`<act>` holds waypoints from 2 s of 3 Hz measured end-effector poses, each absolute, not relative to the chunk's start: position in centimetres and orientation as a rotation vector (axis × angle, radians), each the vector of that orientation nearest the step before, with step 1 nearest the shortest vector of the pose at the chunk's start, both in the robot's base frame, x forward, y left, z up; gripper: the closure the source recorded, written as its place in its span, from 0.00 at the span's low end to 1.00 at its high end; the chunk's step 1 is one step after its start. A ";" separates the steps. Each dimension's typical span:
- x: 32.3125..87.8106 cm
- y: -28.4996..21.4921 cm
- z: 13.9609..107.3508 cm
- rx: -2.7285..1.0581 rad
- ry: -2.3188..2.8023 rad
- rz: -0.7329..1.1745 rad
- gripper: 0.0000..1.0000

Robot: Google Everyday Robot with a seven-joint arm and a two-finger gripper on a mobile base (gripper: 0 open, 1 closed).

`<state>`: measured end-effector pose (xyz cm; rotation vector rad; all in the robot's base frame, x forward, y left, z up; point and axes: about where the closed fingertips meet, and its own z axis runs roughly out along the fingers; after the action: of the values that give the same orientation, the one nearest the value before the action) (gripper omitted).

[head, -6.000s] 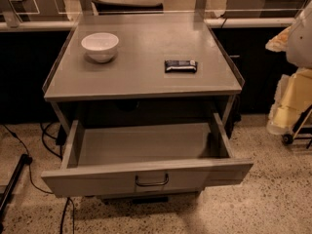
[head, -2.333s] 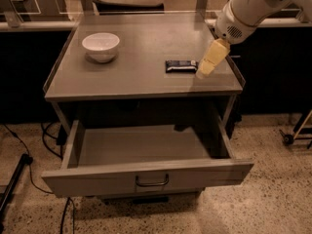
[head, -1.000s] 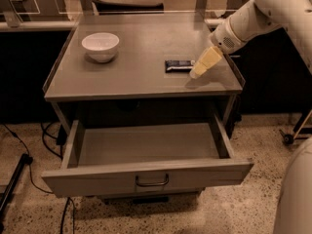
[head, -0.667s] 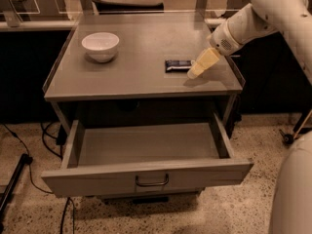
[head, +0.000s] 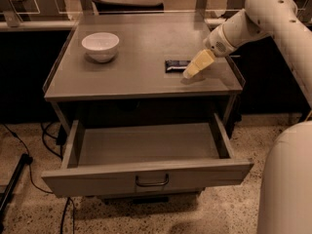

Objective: Place rxbar blueberry into top drawer

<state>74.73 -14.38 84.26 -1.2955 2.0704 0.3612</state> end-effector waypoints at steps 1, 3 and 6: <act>75.3 -13.6 83.3 -1.290 2.081 0.400 0.00; 75.6 -12.6 81.7 -1.295 2.101 0.454 0.10; 75.5 -12.6 81.3 -1.292 2.115 0.464 0.61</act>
Offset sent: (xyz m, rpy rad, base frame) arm 0.0114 0.0126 -0.0155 0.0409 0.0544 0.0119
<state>75.55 -12.61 81.27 -1.2917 2.1155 0.4644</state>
